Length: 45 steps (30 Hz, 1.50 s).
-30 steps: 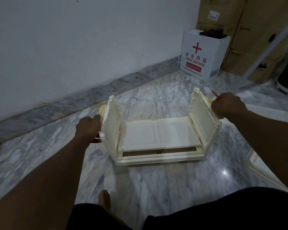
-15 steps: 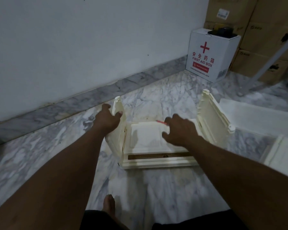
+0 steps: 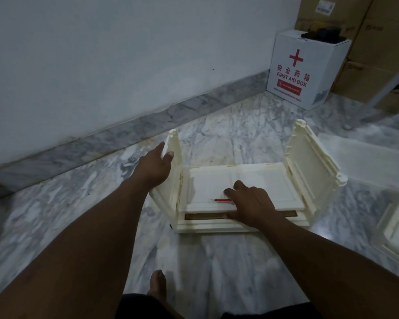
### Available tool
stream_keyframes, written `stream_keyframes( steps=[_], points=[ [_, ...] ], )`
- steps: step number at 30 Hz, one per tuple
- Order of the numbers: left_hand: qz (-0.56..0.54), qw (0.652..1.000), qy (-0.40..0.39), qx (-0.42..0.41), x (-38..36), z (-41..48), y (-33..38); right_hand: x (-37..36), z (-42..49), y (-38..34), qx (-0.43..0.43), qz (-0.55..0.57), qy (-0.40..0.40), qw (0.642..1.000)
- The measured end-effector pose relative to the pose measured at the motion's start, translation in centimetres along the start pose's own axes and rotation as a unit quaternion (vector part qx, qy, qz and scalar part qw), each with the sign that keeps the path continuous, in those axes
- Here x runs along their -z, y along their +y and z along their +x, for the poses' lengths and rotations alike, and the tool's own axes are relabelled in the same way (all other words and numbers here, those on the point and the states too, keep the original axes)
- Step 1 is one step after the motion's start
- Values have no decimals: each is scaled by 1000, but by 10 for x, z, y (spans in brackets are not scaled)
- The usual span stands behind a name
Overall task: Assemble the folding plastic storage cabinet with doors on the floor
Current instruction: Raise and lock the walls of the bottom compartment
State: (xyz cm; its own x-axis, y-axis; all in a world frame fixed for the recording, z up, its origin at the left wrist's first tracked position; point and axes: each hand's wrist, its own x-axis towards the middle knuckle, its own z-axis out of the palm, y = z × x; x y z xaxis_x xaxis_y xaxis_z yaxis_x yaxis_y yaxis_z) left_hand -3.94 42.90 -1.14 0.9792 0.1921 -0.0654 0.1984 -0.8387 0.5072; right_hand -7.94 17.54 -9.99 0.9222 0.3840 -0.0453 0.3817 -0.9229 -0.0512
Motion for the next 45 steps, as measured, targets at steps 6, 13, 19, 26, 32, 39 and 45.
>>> stream_keyframes(
  steps=[6, 13, 19, 26, 32, 39, 45],
  points=[
    [16, 1000, -5, -8, 3, -16, -2, 25, -6, 6, 54, -34, 68, 996],
    [-12, 999, -28, -21, -2, -26, -12, 100, 18, 22, 32, -58, 126, 990],
    [-18, 999, -46, -11, -6, -26, -14, 121, 52, 30, -34, -33, 125, 991],
    [-23, 998, -51, -22, -5, -23, -16, 122, 79, 38, -49, -14, 107, 993],
    [-30, 998, -48, 9, 14, -3, 12, 118, 84, 43, -40, -12, 106, 993],
    [47, 994, -81, -59, 24, 56, 46, 116, 95, 52, -37, -3, 94, 995],
    [56, 993, 5, -108, 2, 57, 35, 118, 101, 58, -32, 3, 83, 996]
  ],
)
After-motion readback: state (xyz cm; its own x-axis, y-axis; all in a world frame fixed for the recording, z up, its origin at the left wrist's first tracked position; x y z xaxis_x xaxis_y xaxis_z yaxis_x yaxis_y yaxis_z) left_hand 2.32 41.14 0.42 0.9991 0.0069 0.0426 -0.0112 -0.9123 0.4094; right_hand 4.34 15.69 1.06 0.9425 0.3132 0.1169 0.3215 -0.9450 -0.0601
